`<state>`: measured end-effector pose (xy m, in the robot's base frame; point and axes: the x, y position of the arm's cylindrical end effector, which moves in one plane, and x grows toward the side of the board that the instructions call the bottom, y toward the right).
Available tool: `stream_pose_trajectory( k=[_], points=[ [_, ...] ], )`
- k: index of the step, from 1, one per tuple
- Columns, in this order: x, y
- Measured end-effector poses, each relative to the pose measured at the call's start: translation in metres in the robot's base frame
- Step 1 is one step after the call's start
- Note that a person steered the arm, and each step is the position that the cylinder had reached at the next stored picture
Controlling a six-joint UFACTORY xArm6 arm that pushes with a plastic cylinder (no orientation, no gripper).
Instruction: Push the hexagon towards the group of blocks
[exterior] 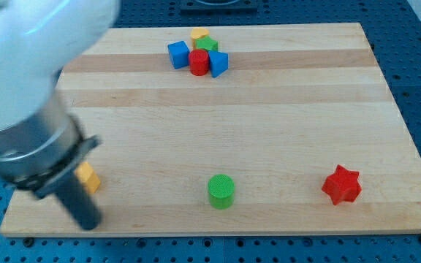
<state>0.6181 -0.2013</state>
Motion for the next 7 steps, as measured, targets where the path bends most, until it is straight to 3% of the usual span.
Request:
stream_pose_trajectory(
  k=[2,3,4,7],
  points=[
    [-0.011,-0.088],
    [-0.013,-0.085],
    [-0.019,-0.044],
    [-0.113,0.057]
  ],
)
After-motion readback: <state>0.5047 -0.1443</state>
